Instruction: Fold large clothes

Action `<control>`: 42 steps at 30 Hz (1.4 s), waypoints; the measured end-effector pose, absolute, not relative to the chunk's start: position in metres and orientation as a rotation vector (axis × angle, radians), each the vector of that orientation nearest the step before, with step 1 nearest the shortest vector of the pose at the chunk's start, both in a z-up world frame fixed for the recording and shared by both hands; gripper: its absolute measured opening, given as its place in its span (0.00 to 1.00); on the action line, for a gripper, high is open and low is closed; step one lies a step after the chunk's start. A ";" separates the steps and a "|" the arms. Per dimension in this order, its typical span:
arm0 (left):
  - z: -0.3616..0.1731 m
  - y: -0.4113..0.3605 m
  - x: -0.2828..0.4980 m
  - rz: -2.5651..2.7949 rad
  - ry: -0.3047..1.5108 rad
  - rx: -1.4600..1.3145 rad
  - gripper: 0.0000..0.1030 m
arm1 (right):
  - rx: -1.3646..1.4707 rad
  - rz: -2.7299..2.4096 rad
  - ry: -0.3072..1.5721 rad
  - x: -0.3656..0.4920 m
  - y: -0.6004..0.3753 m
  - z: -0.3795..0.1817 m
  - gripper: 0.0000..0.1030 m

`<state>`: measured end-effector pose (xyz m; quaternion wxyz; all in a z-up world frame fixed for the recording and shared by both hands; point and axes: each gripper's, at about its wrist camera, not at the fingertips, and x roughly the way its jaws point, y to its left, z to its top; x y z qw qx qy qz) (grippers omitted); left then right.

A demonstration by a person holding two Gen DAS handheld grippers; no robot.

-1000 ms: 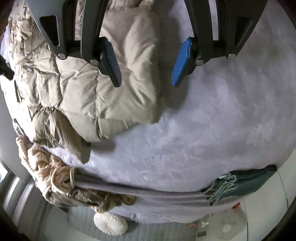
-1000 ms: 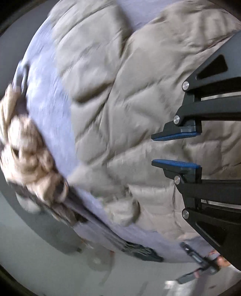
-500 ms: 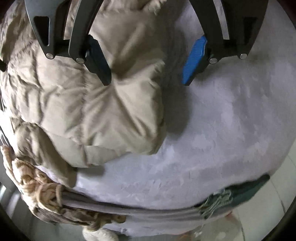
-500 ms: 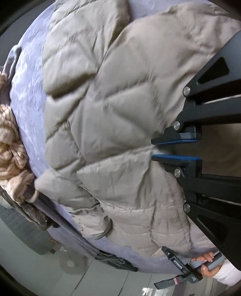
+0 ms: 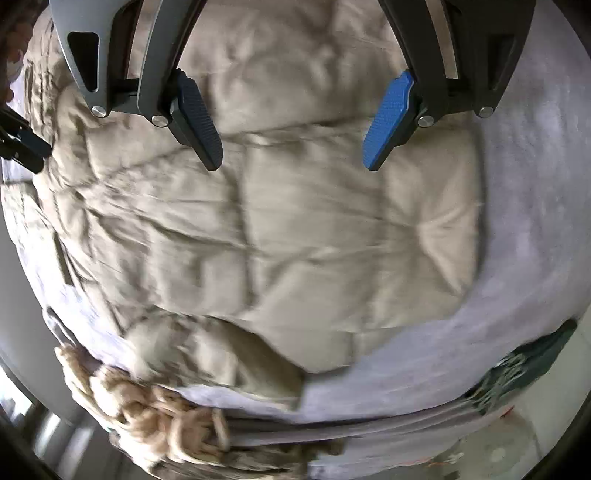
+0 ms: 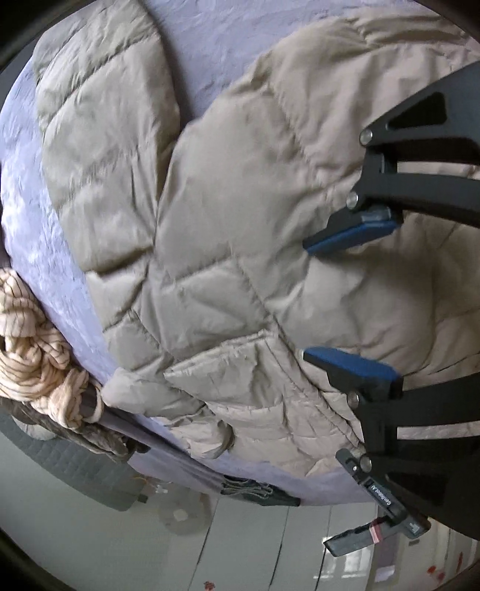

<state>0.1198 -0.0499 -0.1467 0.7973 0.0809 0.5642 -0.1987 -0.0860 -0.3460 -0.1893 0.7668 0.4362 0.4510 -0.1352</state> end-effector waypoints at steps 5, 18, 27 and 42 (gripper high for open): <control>-0.139 -0.087 0.098 -0.455 1.179 0.239 1.00 | 0.981 -0.322 0.961 -0.111 -0.371 -0.189 0.68; -0.151 -0.163 0.076 -0.490 1.276 0.273 1.00 | 1.105 -0.449 0.824 -0.177 -0.472 -0.195 0.84; -0.155 -0.211 0.054 -0.550 1.295 0.285 1.00 | 1.140 -0.578 0.701 -0.212 -0.538 -0.196 0.84; -0.150 -0.260 0.044 -0.593 1.293 0.263 1.00 | 1.465 -0.602 0.454 -0.245 -0.642 -0.231 0.84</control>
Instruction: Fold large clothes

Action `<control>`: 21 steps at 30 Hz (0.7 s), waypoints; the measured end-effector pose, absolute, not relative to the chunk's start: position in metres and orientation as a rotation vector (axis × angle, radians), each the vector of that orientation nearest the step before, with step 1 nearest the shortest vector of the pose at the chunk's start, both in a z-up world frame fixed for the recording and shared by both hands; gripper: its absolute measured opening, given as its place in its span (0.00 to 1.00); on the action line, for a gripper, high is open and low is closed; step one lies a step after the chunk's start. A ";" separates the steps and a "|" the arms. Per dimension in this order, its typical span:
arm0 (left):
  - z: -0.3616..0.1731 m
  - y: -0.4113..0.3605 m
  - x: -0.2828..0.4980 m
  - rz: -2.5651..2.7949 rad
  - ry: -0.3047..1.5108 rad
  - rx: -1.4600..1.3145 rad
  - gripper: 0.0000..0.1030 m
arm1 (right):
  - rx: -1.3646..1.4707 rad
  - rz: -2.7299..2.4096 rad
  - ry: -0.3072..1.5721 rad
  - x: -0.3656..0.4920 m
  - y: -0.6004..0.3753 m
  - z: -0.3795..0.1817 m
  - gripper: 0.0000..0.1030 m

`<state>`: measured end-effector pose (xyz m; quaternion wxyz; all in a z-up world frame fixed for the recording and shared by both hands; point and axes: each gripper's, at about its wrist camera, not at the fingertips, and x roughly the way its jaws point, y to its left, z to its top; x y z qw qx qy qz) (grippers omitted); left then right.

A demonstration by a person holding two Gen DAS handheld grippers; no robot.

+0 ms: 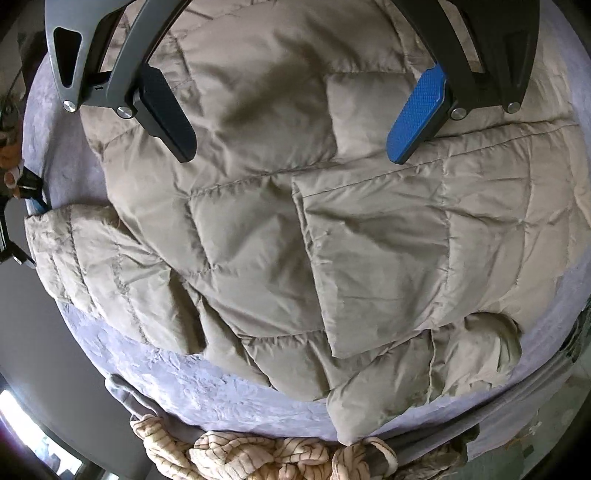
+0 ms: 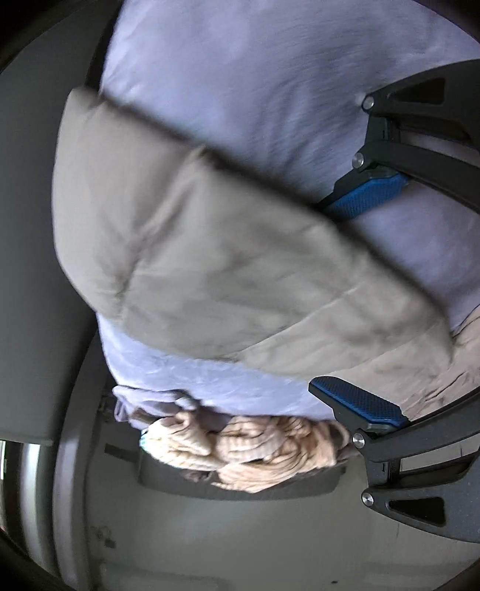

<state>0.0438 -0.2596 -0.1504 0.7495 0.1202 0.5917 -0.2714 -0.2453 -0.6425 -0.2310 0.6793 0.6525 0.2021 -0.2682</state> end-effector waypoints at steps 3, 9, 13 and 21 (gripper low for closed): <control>-0.150 -0.258 0.044 -0.587 1.300 0.252 1.00 | 1.529 -0.568 0.396 -0.239 -0.658 -0.231 0.84; -0.143 -0.237 0.051 -0.545 1.293 0.212 1.00 | 1.674 -0.494 0.370 -0.226 -0.664 -0.236 0.27; -0.138 -0.218 0.057 -0.529 1.285 0.182 1.00 | 1.620 -0.448 0.376 -0.212 -0.655 -0.218 0.07; -0.134 -0.159 0.075 -0.462 1.267 0.122 1.00 | 1.261 -0.228 0.492 -0.118 -0.583 -0.118 0.07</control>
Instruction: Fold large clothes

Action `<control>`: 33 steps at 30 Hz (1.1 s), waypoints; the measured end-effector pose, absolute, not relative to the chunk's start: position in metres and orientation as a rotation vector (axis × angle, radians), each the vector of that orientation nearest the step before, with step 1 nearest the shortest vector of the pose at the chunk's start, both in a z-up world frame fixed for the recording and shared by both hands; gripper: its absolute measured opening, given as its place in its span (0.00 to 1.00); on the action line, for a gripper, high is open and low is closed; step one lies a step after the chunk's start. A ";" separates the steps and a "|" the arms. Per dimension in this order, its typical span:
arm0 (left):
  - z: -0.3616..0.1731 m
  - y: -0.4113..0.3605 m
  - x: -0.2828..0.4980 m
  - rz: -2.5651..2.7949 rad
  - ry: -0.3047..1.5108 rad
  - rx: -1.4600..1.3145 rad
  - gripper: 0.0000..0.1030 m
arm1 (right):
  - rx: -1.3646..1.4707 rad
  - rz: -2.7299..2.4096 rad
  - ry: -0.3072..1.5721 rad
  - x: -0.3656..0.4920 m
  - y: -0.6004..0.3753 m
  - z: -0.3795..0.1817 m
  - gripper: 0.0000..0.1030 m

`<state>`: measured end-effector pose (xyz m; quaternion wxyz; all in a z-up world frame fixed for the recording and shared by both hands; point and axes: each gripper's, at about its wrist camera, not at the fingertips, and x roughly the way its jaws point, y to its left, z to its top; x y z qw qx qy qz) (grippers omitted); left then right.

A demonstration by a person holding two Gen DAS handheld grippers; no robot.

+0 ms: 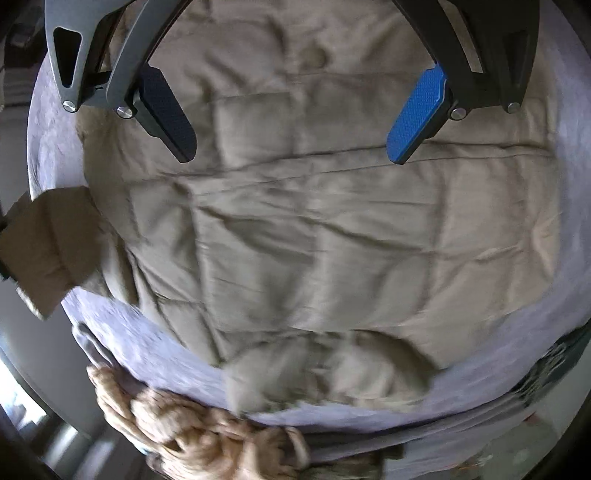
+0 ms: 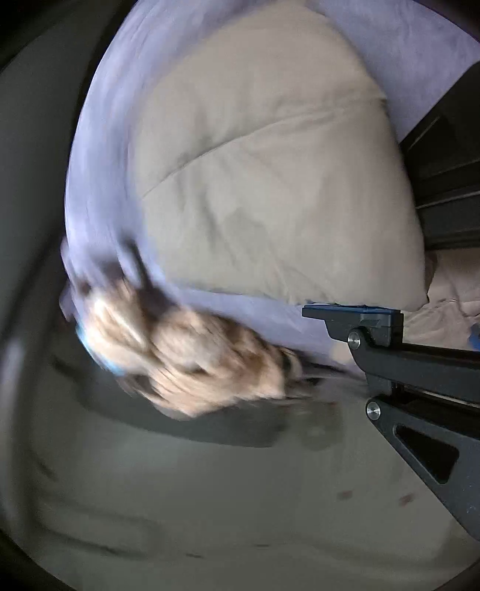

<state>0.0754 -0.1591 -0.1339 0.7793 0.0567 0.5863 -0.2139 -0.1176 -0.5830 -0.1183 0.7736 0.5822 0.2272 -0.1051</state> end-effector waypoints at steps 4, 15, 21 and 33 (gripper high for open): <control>-0.136 -0.122 0.090 -0.433 1.287 0.067 1.00 | 1.019 -0.105 0.584 -0.051 -0.516 -0.074 0.07; -0.139 -0.028 0.114 -0.309 1.239 0.018 1.00 | 0.601 0.071 0.957 0.071 -0.309 -0.122 0.07; -0.152 -0.016 0.124 -0.301 1.250 0.010 1.00 | 0.620 0.000 1.117 0.068 -0.292 -0.182 0.10; -0.147 -0.026 0.147 -0.344 1.208 -0.038 1.00 | 1.001 -0.152 0.896 0.012 -0.379 -0.151 0.70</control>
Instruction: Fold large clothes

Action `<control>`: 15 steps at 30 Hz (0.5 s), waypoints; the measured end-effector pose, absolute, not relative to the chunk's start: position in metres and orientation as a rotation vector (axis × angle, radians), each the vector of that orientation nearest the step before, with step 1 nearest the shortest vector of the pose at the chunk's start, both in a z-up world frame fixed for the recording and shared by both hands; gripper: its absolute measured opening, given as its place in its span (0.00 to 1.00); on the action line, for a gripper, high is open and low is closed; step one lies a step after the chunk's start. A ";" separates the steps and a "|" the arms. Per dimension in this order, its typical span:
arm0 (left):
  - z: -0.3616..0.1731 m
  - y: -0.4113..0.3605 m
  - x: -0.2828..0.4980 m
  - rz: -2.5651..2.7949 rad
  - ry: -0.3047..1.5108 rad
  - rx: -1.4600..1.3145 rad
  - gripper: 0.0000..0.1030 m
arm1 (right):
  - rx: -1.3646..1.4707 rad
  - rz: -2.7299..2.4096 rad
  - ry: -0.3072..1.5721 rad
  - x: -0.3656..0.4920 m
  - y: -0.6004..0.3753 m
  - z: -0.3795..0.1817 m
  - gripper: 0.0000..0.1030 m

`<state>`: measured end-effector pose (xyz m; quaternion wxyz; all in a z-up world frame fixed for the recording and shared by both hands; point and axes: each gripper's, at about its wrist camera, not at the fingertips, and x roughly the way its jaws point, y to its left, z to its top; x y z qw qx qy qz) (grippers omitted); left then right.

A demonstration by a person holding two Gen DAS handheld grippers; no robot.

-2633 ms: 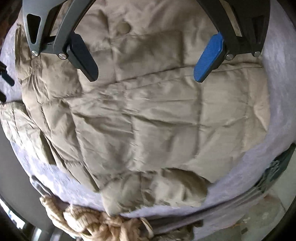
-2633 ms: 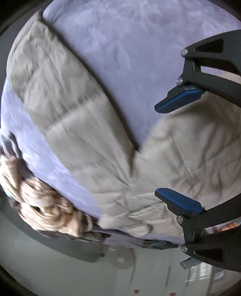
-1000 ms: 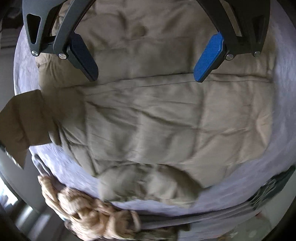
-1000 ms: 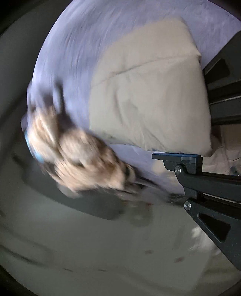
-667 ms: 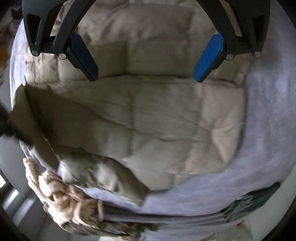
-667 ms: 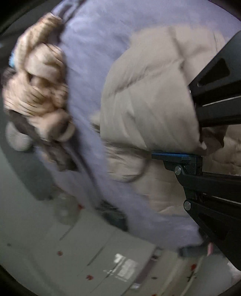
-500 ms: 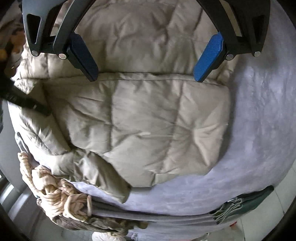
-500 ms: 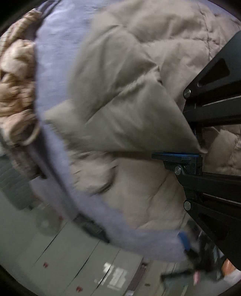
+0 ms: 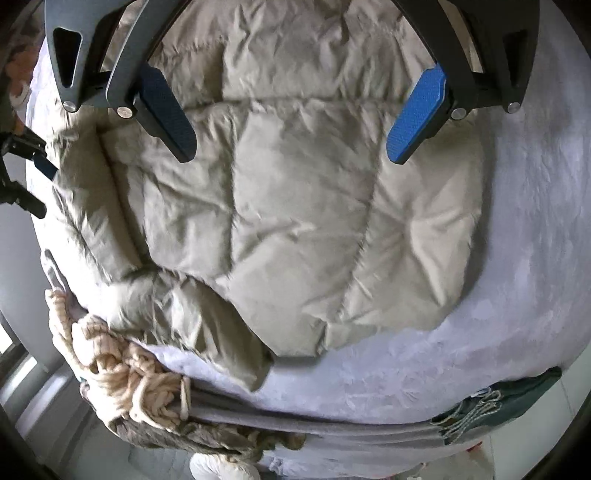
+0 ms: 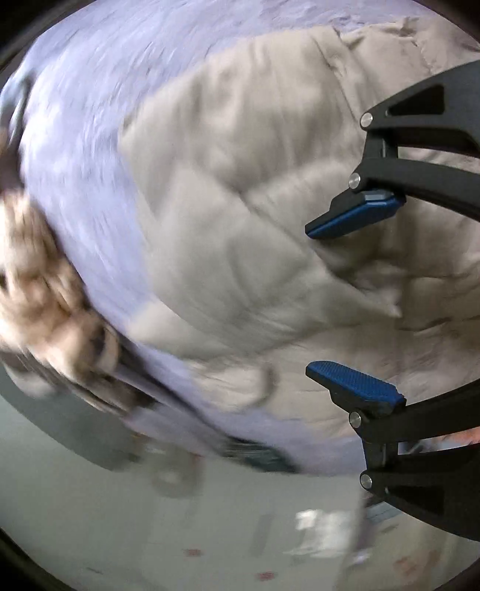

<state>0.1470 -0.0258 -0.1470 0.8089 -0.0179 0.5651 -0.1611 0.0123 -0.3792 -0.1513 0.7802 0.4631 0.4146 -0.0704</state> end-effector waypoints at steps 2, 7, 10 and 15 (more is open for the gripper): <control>-0.145 -0.019 0.152 -0.326 1.197 -0.047 1.00 | 1.121 -0.190 0.852 0.012 -0.399 -0.160 0.61; -0.141 0.003 0.160 -0.316 1.178 -0.085 1.00 | 1.081 -0.130 0.831 0.047 -0.389 -0.152 0.09; -0.142 0.020 0.164 -0.330 1.180 -0.149 1.00 | 0.868 -0.020 0.862 0.080 -0.345 -0.124 0.09; -0.144 0.041 0.170 -0.367 1.187 -0.299 1.00 | 0.541 0.100 0.955 0.112 -0.259 -0.112 0.09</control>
